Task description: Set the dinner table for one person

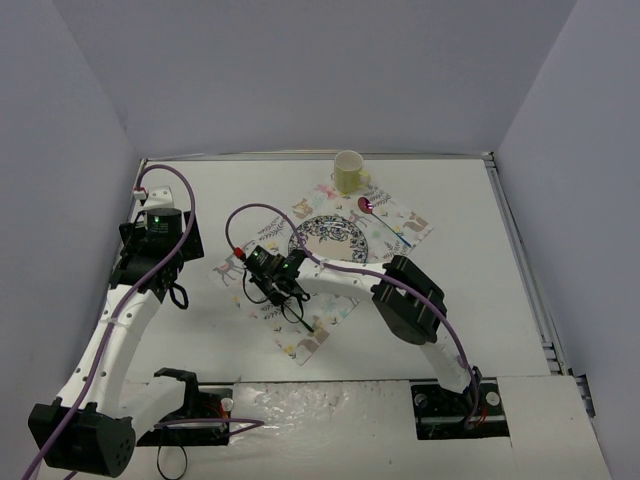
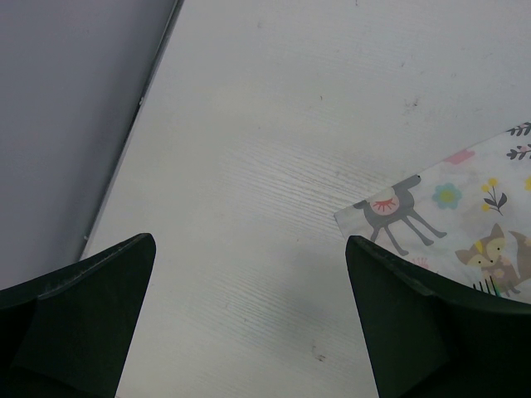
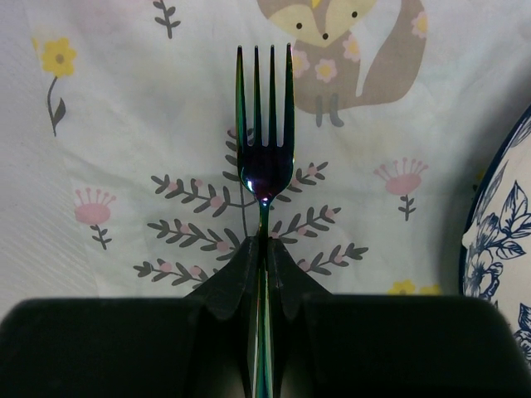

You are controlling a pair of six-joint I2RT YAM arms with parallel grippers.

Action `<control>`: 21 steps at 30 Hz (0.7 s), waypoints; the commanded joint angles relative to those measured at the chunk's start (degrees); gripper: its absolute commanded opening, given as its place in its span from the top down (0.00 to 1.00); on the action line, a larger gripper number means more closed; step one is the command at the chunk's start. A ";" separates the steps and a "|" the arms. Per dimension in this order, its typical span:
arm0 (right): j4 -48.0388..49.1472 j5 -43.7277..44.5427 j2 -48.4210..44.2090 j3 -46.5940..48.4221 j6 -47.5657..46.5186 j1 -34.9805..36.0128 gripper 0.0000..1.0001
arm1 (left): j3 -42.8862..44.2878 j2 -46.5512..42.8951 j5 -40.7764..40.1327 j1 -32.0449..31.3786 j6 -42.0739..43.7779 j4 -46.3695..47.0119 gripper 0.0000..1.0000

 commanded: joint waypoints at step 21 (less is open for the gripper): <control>0.00 3.84 -7.88 0.86 1.49 1.07 0.55 | 1.69 -1.05 1.01 0.76 -1.16 2.59 0.03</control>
